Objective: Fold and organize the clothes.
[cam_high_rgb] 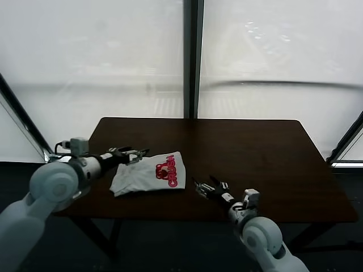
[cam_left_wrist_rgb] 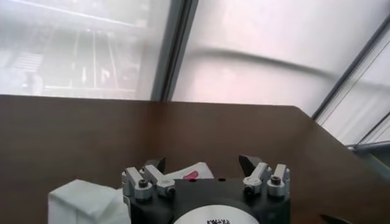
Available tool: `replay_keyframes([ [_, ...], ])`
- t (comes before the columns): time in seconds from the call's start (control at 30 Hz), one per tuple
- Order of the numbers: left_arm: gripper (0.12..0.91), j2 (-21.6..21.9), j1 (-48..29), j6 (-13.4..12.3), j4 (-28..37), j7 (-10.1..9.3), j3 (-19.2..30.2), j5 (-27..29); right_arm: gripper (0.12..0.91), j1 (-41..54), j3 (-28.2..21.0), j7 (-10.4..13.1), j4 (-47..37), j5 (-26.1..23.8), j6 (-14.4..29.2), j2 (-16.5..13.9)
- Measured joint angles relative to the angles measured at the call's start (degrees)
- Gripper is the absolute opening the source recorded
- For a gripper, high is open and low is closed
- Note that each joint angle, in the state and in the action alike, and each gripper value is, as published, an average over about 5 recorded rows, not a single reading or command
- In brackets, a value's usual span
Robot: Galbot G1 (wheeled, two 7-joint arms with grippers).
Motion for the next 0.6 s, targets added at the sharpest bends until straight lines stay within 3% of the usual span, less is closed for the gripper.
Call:
replay_keyframes([
  [0.27,0.907,-0.05,5.79,-1.11,-1.07,0.43,-5.18,1.17,0.892,6.92,-2.90,1.07,-7.12,6.02,-2.35,2.61],
  [0.6,0.907,-0.68,10.35,-1.73,-1.84,0.62,-9.67,1.74,0.774,10.71,-3.81,2.31,-13.26,11.08,-3.60,5.07],
])
